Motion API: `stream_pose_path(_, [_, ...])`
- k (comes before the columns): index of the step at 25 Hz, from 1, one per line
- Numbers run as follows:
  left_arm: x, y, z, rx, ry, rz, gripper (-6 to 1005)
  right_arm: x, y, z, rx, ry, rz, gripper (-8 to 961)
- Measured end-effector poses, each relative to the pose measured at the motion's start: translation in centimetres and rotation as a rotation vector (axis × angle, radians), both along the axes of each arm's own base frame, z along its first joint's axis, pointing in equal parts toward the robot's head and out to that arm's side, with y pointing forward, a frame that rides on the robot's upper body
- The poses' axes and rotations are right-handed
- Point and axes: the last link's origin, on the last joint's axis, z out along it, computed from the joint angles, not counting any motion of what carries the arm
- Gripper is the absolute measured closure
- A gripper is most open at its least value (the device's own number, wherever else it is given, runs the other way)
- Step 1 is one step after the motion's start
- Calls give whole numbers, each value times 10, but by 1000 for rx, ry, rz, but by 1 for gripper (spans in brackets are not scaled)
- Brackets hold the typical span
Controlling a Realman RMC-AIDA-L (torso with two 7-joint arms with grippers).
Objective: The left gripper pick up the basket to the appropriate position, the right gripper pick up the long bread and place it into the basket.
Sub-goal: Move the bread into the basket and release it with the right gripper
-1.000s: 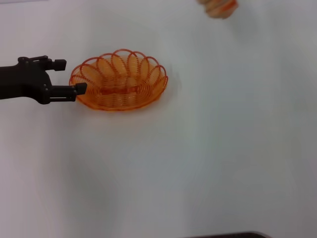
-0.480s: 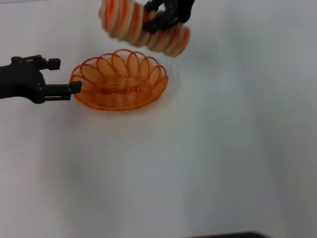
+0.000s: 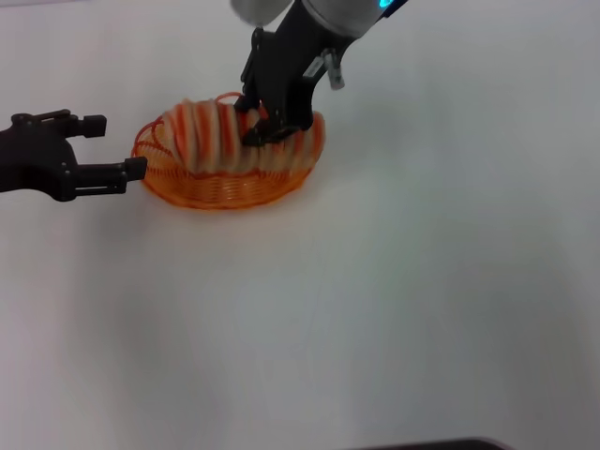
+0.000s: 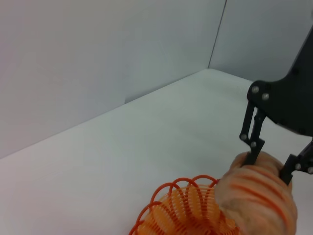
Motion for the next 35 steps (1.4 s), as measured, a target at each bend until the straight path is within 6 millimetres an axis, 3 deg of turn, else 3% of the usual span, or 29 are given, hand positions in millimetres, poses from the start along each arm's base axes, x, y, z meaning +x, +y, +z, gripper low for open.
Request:
stream_pose_path(20, [0, -3, 0, -15, -7, -4, 138, -1, 5, -21, 20, 11, 51, 517])
stream_pose_path(25, [0, -3, 0, -13, -7, -3, 138, 0, 4, -23, 19, 10, 62, 289])
stream_pose_path(31, [1, -2, -1, -13, -8, -3, 139, 0, 5, -22, 23, 17, 63, 207])
stream_pose_path(35, [0, -2, 0, -9, -6, -1, 140, 0, 6, -16, 34, 55, 37, 207])
